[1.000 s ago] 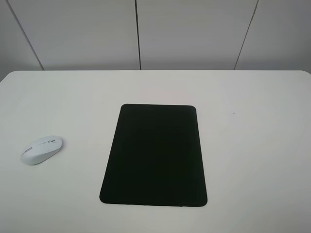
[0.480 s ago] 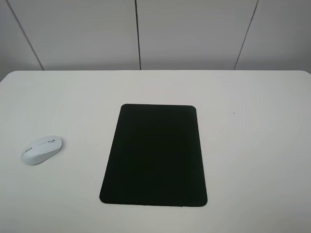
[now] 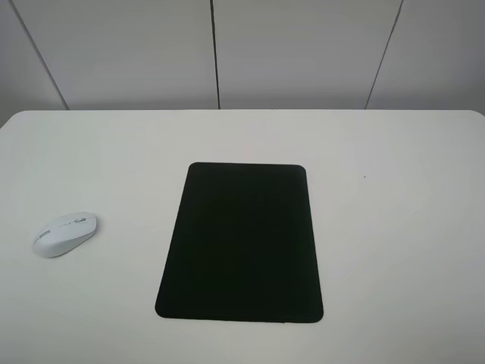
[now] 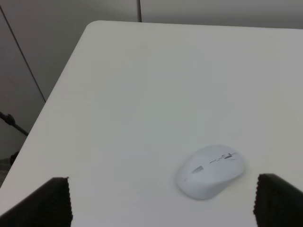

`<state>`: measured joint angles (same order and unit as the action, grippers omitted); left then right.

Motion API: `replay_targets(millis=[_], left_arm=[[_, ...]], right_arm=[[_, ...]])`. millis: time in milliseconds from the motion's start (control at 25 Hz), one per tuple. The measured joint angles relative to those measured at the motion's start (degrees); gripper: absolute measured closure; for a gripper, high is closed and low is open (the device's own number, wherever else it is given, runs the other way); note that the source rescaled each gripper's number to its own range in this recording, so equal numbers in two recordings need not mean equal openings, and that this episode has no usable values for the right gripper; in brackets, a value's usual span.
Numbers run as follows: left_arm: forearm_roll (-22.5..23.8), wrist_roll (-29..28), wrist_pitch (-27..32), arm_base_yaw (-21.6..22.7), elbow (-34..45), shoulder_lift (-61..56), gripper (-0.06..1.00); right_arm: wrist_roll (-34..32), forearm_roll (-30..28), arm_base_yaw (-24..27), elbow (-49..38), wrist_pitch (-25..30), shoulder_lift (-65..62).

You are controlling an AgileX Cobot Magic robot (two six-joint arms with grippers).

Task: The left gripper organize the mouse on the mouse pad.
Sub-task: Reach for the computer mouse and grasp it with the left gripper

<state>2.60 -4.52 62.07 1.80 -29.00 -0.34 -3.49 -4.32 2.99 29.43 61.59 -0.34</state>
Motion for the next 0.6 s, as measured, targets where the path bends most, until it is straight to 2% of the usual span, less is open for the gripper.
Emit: replay_targets(millis=[600], left_arm=[[0.0, 0.0, 0.0, 0.0, 0.0, 0.0, -0.06]], right_arm=[[0.0, 0.0, 0.0, 0.0, 0.0, 0.0]])
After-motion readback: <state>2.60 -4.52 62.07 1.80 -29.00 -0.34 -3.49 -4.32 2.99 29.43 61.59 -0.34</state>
